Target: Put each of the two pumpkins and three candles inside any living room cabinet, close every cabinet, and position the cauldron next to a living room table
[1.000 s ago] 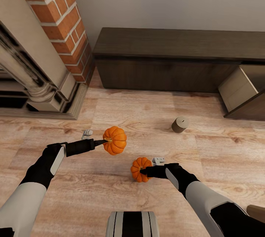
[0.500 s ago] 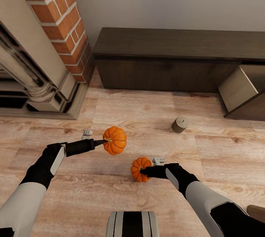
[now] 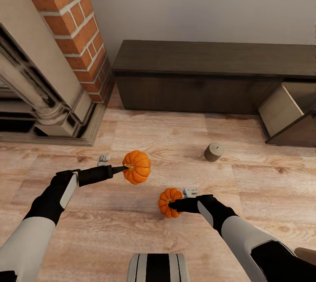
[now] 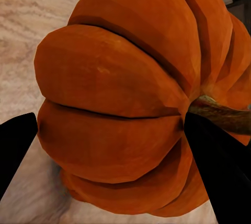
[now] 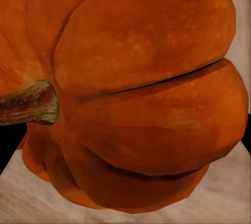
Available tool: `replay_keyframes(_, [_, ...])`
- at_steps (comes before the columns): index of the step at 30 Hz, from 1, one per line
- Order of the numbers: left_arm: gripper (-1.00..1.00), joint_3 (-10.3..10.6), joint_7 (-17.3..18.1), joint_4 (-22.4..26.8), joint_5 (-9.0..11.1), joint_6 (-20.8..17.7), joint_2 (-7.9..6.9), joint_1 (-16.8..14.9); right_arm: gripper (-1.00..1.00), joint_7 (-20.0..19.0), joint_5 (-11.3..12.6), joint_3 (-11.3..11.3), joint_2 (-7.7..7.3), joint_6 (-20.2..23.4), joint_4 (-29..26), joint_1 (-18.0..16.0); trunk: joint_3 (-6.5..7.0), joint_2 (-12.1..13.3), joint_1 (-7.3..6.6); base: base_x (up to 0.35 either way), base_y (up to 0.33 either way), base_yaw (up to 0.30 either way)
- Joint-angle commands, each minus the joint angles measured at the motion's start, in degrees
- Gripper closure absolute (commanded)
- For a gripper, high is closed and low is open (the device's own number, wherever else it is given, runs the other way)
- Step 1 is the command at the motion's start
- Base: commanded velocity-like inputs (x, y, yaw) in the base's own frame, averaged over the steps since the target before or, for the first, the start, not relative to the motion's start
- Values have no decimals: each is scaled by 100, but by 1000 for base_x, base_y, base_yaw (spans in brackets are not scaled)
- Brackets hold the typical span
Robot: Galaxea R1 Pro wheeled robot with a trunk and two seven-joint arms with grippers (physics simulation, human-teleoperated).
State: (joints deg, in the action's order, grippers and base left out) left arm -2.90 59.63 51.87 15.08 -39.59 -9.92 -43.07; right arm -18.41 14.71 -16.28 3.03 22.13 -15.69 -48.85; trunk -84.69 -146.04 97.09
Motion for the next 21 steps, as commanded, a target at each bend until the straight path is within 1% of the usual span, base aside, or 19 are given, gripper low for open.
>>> replay_keyframes(1, [100,0,-8,0,12,-28,-1,-1,100,13,55,-42,-4,28,-7,-2,19,0,-3,0,0,0])
replay_keyframes(11, [100,65,-41,-10,-3,-31,12,1,100,-35,58,-25,-21,37,-50,-2,241,14,-29,0,0,0])
replay_keyframes(12, [100,68,-45,-24,-36,-31,15,1,100,-40,58,-23,-26,37,-60,-2,263,15,-31,0,0,0])
replay_keyframes(17, [100,70,-68,-92,-76,-37,16,1,100,-55,58,-5,-34,42,-72,-2,374,22,-44,0,0,0])
replay_keyframes(18, [100,70,-237,-197,-97,-46,16,1,100,-61,58,5,-44,45,-92,-2,396,23,-47,0,0,0])
replay_keyframes(20, [100,70,-399,-309,-100,-48,16,1,100,-110,58,1,-47,48,-173,-2,440,26,-52,0,0,0])
replay_keyframes(21, [100,70,-516,-470,-102,-43,16,1,100,-199,58,0,-53,64,-268,-2,462,27,-55,0,0,0])
